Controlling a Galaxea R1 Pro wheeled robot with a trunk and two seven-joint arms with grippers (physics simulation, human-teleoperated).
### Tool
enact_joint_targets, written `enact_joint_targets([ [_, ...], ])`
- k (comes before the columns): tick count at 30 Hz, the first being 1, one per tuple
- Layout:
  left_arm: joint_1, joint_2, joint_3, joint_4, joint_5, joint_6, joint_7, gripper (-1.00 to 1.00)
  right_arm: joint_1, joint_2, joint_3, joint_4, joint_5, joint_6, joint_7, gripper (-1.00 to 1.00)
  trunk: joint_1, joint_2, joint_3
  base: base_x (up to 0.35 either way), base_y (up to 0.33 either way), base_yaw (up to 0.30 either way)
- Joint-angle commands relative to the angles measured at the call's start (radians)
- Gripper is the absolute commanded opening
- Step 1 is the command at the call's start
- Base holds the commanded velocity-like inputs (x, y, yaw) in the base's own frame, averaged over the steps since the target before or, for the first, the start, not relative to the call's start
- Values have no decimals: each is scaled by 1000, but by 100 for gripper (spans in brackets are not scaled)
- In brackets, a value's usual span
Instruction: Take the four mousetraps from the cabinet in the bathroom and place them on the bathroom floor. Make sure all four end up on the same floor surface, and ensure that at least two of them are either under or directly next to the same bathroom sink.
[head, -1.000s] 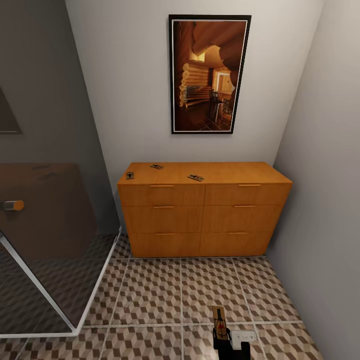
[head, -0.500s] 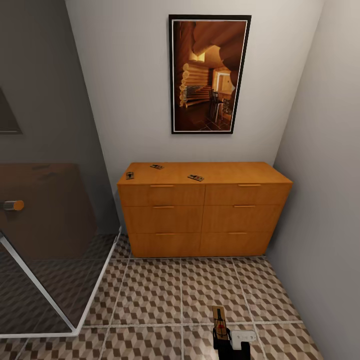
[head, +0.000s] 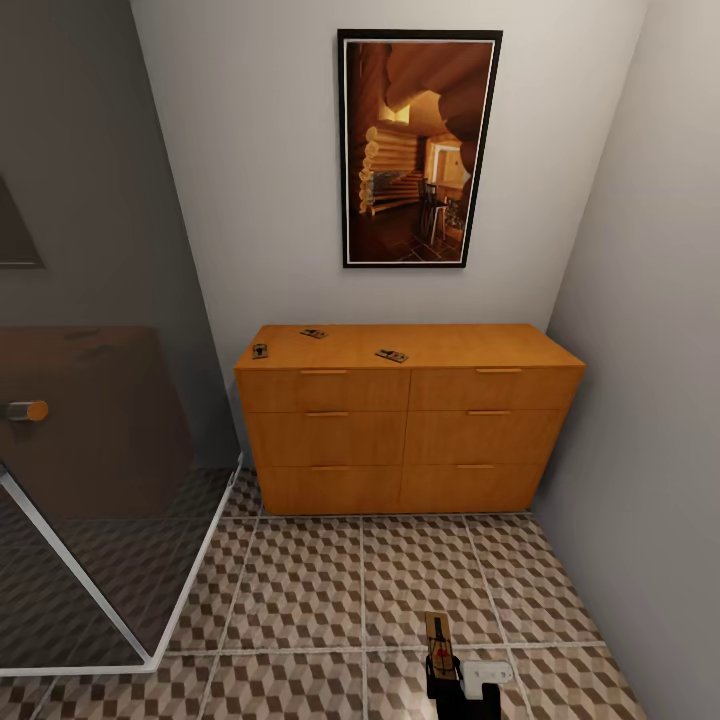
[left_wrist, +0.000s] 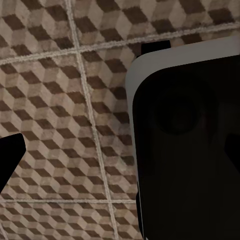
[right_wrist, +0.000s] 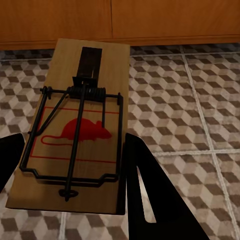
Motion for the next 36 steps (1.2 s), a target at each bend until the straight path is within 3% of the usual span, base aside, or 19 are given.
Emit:
enact_joint_targets([
  [1, -2, 0, -7, 4, 0, -7, 3, 100, -1, 0, -2, 1, 8, -2, -5, -100, 0, -1, -1, 0, 0, 0],
  [36, -2, 0, -7, 4, 0, -7, 3, 100, -1, 0, -2, 1, 8, -2, -4, -100, 0, -1, -1, 0, 0, 0],
])
